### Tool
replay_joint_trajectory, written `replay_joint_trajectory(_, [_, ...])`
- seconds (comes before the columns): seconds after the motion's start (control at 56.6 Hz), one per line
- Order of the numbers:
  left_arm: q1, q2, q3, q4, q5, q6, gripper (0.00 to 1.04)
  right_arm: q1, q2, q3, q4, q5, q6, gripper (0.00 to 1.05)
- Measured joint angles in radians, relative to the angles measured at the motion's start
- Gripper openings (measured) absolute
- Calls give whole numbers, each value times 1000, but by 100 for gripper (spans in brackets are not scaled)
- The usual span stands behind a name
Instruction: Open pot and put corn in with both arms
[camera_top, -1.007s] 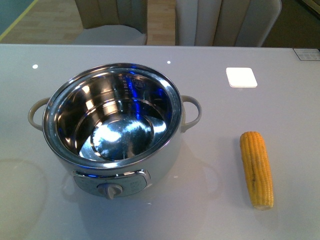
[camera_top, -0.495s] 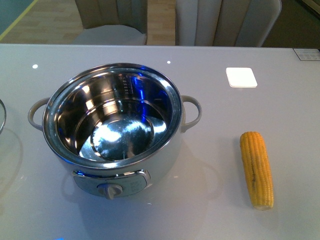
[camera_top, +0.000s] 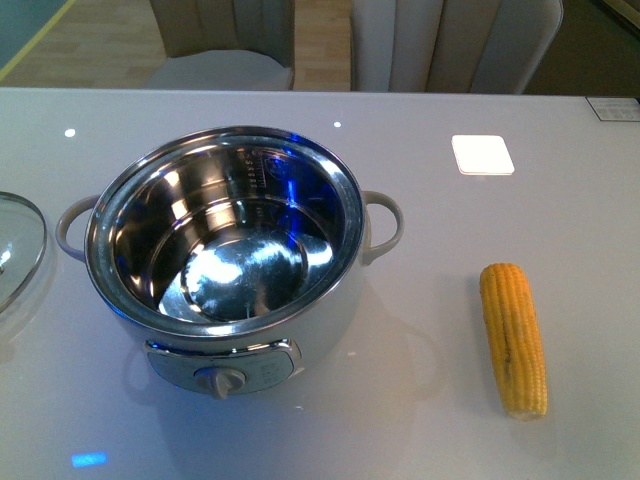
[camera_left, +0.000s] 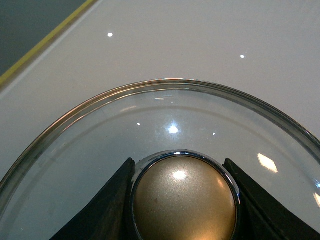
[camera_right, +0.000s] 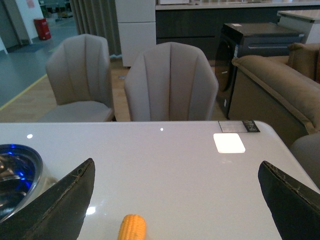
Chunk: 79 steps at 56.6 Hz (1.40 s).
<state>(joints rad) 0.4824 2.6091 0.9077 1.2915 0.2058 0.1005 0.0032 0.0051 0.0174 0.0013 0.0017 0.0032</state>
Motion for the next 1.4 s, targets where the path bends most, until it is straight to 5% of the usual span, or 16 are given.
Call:
replay_joint_trajectory(0.353, [-1, 31, 18, 10, 10, 7, 45, 0, 0, 0, 0, 0, 0, 96])
replay_joint_trajectory(0.618, [-10, -66, -52, 0, -5, -24, 99, 0, 0, 0, 0, 0, 0, 96])
replay_joint_trajectory(1.078, [-5, -637, -277, -58, 5, -171, 98, 0, 0, 0, 0, 0, 0, 96])
replay_joint_trajectory(1.219, [-20, -649, -364, 82, 175, -138, 74, 0, 0, 0, 0, 0, 0, 96])
replay_joint_trajectory(1.395, [-49, -692, -430, 103, 179, -139, 38, 0, 0, 0, 0, 0, 0, 96])
